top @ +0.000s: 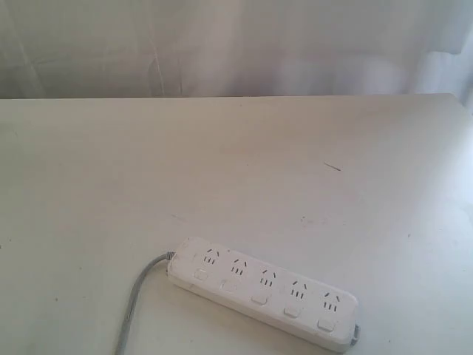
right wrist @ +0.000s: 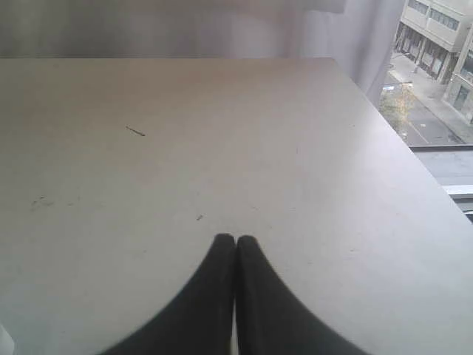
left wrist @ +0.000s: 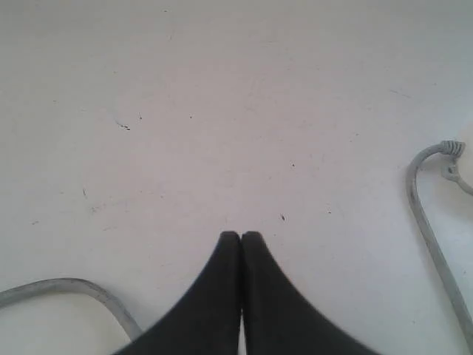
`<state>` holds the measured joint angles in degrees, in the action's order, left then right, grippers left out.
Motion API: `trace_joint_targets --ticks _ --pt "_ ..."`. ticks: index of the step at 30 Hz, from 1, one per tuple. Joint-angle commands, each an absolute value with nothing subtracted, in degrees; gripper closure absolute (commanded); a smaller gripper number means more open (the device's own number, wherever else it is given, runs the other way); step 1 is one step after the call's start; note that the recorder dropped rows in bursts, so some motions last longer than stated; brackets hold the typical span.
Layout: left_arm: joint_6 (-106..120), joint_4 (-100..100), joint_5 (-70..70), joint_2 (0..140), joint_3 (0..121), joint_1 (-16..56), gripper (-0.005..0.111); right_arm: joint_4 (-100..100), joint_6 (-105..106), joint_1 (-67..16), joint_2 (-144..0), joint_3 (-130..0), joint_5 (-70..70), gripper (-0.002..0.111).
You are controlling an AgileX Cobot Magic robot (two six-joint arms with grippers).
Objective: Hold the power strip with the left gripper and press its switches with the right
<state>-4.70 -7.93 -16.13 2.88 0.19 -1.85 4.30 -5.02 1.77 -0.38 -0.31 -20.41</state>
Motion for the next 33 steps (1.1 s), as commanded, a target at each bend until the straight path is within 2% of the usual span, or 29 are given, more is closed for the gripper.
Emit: trace_joint_targets --ticks 1,24,33 --pt "-2.9 -8.4 -16.2 2.7 0.0 -2.0 0.107 4.4 -4.8 2.3 0.0 0.0 -20.1 0.108" --pt "14.1 -5.0 -15.4 2.7 0.0 -2.0 0.107 4.4 -4.8 2.3 0.0 0.0 -20.1 0.108" --pt "24.8 -2.1 -4.5 2.7 0.0 -2.0 0.107 4.4 -4.8 2.3 0.0 0.0 -20.1 0.108"
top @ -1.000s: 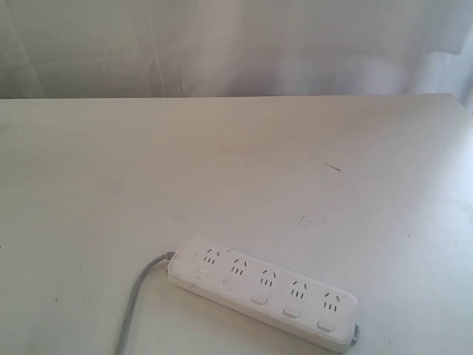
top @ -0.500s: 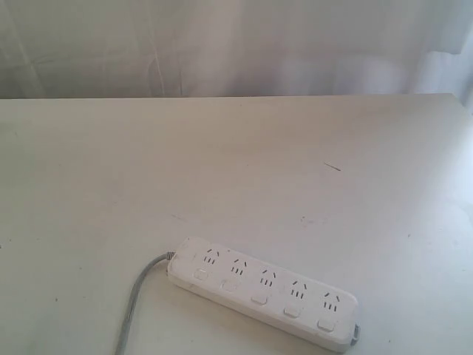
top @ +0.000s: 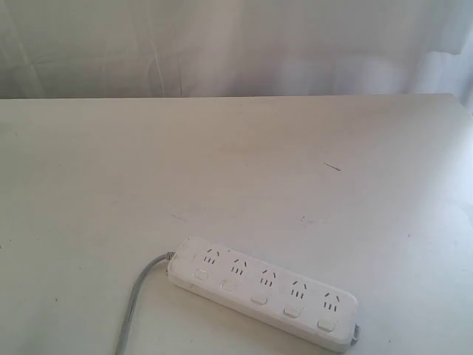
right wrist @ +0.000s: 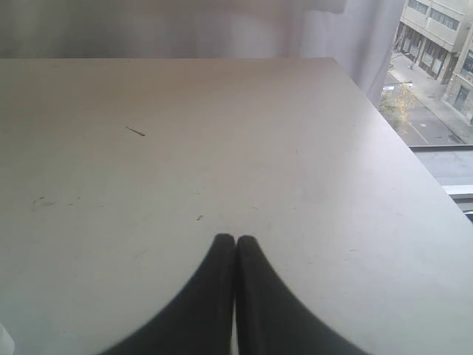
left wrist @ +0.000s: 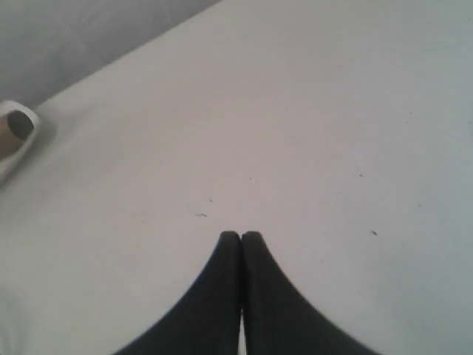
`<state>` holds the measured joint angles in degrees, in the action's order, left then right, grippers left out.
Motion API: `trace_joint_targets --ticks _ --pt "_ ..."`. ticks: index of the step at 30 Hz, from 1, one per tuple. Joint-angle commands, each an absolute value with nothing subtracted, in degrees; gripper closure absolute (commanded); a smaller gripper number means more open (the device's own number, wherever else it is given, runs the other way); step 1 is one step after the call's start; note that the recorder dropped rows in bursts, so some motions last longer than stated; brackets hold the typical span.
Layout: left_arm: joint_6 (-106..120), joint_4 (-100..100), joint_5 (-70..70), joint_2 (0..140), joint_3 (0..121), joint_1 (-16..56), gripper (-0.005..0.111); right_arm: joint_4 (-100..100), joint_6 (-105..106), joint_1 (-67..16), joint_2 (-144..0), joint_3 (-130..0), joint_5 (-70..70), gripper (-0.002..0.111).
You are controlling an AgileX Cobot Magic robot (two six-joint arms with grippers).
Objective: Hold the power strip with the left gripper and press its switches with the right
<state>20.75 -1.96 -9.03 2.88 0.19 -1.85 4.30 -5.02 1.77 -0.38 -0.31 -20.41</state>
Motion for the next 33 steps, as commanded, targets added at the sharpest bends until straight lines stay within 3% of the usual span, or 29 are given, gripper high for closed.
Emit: trace_joint_targets --ticks 1,10,21,33 --pt "24.7 -2.1 -3.1 2.7 0.0 -2.0 0.107 4.4 -4.8 2.3 0.0 0.0 -20.1 0.108" --pt "18.0 -2.2 12.7 2.7 0.0 -2.0 0.107 4.4 -4.8 2.3 0.0 0.0 -20.1 0.108" --pt "-27.7 -2.3 34.4 2.7 0.0 -2.0 0.107 4.4 -4.8 2.3 0.0 0.0 -20.1 0.108" --pt "-32.6 -0.5 47.0 2.7 0.0 -2.0 0.107 4.4 -4.8 2.3 0.0 0.0 -20.1 0.108"
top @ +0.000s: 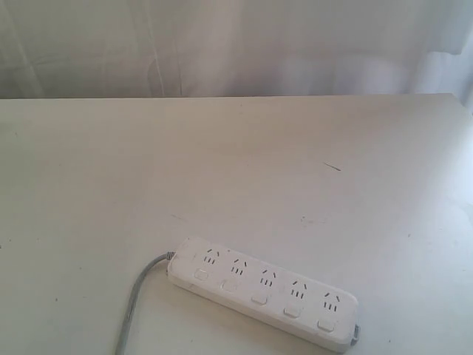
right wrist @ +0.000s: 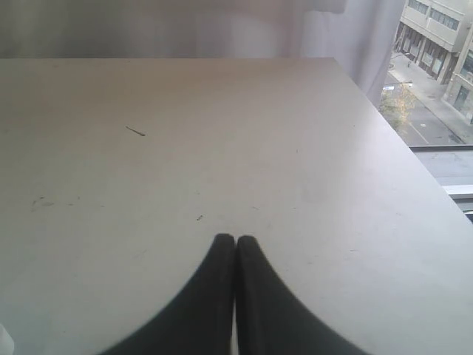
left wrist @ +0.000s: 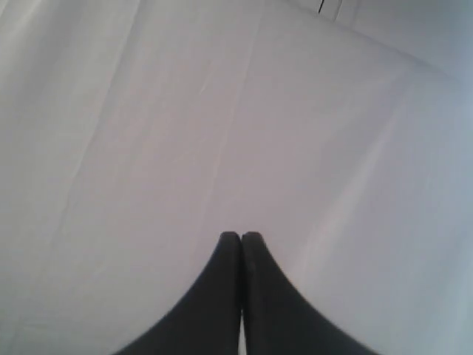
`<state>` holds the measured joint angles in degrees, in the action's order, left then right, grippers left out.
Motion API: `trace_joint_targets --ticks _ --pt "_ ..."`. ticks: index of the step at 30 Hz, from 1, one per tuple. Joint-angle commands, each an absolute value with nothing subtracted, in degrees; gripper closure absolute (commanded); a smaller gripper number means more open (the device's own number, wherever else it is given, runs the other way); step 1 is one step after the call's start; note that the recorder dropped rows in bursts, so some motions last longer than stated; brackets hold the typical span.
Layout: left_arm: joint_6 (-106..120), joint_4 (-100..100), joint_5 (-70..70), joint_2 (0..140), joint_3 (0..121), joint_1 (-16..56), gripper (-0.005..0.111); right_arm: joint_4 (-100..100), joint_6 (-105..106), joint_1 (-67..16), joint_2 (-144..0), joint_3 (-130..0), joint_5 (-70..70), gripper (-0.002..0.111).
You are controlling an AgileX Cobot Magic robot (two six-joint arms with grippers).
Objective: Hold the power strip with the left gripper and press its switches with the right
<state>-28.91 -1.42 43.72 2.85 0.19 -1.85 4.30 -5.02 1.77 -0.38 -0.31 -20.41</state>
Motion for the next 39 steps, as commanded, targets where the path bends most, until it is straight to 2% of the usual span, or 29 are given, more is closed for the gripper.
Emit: trace_joint_targets --ticks 1,11,18,34,39 --pt "-34.1 -0.4 47.3 2.7 0.0 -2.0 0.107 4.4 -4.8 2.3 0.0 0.0 -20.1 0.108" --pt "-36.1 0.0 45.9 2.7 0.0 -2.0 0.107 4.4 -4.8 2.3 0.0 0.0 -20.1 0.108" --pt "-36.1 10.4 44.1 2.7 0.0 -2.0 0.107 4.4 -4.8 2.3 0.0 0.0 -20.1 0.108" --pt "-36.2 21.0 44.2 2.7 0.0 -2.0 0.107 4.4 -4.8 2.3 0.0 0.0 -20.1 0.108" --pt "-48.0 26.0 46.9 2.7 0.0 -2.0 0.104 4.4 -4.8 2.3 0.0 0.0 -20.1 0.108"
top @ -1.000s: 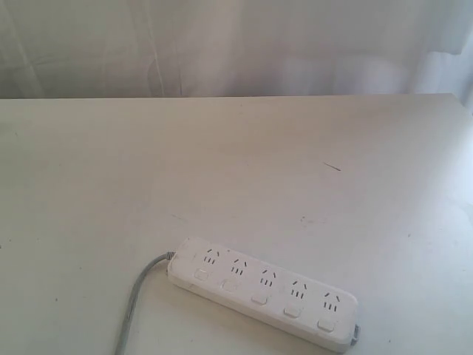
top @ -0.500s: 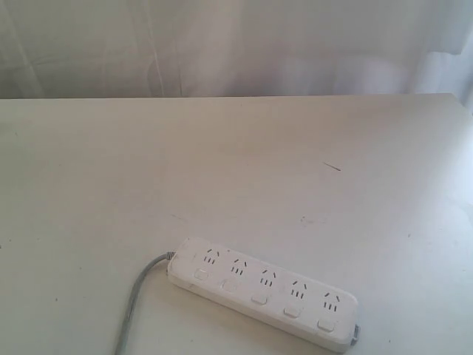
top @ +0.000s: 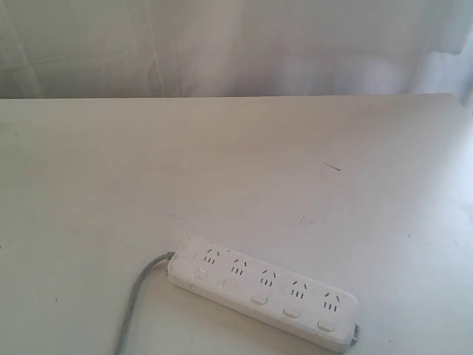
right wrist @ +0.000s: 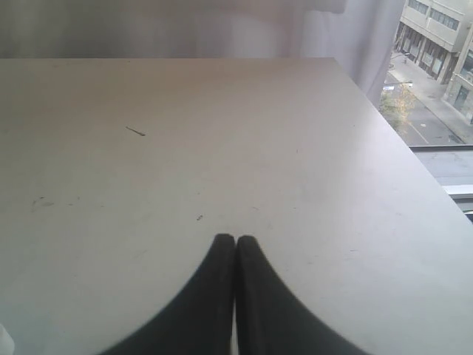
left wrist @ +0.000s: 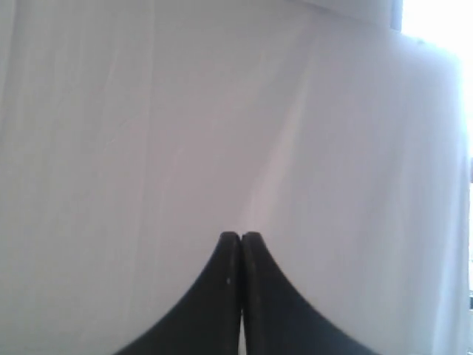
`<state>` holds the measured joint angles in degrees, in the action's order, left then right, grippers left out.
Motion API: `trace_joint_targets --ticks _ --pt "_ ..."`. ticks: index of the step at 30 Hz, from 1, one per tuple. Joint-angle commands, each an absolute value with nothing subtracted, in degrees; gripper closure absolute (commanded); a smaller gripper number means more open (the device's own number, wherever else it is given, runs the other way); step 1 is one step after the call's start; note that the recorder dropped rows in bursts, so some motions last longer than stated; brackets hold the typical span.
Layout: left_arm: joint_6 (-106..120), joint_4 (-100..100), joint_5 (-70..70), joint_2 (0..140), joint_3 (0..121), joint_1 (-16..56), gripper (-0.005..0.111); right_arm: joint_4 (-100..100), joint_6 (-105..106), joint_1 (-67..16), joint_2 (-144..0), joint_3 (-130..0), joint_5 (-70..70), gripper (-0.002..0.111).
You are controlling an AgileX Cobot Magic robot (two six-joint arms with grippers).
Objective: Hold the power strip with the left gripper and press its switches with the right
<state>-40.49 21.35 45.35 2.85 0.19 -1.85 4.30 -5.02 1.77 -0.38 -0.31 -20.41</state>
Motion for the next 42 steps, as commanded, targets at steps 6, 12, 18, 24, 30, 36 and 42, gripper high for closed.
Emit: trace_joint_targets --ticks 6,12,18,24,30,36,42 --pt "-74.5 62.6 41.0 9.1 11.4 -2.0 0.054 4.4 -4.8 2.3 0.0 0.0 -20.1 0.108" --pt "-88.9 87.9 44.2 20.8 25.6 -2.0 0.055 4.4 -4.8 2.3 0.0 0.0 -20.1 0.108" --pt "-95.8 99.9 51.4 30.7 35.5 -2.0 0.055 4.4 -4.8 2.3 0.0 0.0 -20.1 0.108" --pt "-91.3 99.9 54.6 33.3 39.5 -2.0 0.055 4.4 -4.8 2.3 0.0 0.0 -20.1 0.108" --pt "-87.6 99.9 54.3 37.8 42.9 -2.0 0.055 4.4 -4.8 2.3 0.0 0.0 -20.1 0.108" --pt "-83.9 99.9 54.7 45.2 47.1 -2.0 0.054 4.4 -4.8 2.3 0.0 0.0 -20.1 0.108" --pt "-79.5 99.9 53.3 51.6 48.9 0.7 0.051 4.4 -4.8 2.3 0.0 0.0 -20.1 0.108"
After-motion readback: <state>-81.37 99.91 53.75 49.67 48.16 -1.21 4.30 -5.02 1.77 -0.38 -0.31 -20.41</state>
